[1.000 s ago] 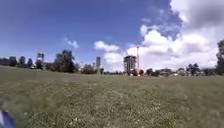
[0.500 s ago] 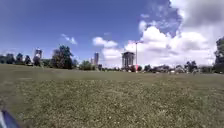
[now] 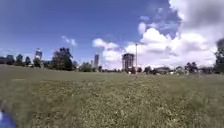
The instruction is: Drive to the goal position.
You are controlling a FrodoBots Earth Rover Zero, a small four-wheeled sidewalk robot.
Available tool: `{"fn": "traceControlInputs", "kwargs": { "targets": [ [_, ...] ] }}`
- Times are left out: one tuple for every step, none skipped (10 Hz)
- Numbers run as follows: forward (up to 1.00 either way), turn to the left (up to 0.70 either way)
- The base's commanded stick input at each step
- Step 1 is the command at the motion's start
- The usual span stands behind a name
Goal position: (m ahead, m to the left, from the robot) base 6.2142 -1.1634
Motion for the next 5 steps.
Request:
{"fn": "traceControlInputs", "kwargs": {
  "targets": [
    [0.70,0.00],
    [0.70,0.00],
    [0.70,0.00],
    [0.70,0.00],
    [0.70,0.00]
  ]
}}
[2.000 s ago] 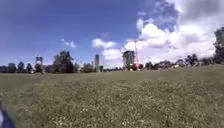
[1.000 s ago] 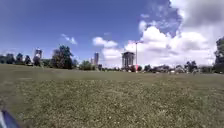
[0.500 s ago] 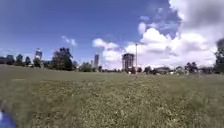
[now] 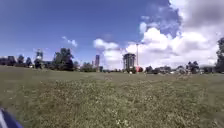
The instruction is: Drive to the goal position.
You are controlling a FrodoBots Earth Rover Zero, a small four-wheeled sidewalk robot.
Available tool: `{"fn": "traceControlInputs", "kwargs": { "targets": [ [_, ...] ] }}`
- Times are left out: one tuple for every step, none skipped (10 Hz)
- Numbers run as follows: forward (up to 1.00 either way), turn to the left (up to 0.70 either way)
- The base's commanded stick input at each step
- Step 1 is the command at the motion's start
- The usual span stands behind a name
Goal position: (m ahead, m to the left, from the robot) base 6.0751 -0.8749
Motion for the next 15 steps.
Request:
{"fn": "traceControlInputs", "kwargs": {
  "targets": [
    [0.70,0.00],
    [0.70,0.00],
    [0.70,0.00],
    [0.70,0.00],
    [0.70,0.00],
    [0.70,0.00],
    [0.70,0.00],
    [0.70,0.00],
    [0.70,0.00],
    [0.70,0.00],
    [0.70,0.00],
    [0.70,0.00],
    [0.70,0.00],
    [0.70,0.00],
    [0.70,0.00]
  ]
}}
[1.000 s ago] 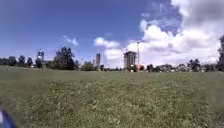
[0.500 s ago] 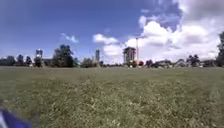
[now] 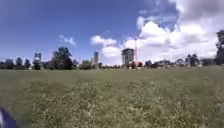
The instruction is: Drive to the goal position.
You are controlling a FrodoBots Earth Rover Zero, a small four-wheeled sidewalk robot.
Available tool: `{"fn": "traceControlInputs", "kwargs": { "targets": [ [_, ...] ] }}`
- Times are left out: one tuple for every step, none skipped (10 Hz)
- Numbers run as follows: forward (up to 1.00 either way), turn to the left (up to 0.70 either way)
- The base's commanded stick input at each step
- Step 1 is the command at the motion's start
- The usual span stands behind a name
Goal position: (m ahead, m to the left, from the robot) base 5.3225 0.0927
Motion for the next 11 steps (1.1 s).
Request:
{"fn": "traceControlInputs", "kwargs": {
  "targets": [
    [0.70,0.00],
    [0.70,0.00],
    [0.70,0.00],
    [0.70,0.00],
    [0.70,0.00],
    [0.70,0.00],
    [0.70,0.00],
    [0.70,0.00],
    [0.70,0.00],
    [0.70,0.00],
    [0.70,0.00]
  ]
}}
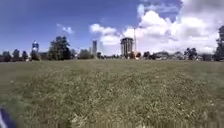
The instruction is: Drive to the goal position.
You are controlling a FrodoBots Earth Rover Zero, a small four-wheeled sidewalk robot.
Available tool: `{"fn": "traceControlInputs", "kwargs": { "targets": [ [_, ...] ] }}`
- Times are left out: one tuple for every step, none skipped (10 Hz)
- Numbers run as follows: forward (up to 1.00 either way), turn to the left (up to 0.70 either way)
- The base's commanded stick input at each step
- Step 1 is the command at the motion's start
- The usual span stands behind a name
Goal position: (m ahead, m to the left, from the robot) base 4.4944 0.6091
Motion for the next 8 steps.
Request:
{"fn": "traceControlInputs", "kwargs": {
  "targets": [
    [0.70,0.00],
    [0.70,0.00],
    [0.70,0.00],
    [0.70,0.00],
    [0.70,0.00],
    [0.70,0.00],
    [0.70,0.00],
    [0.70,0.00]
  ]
}}
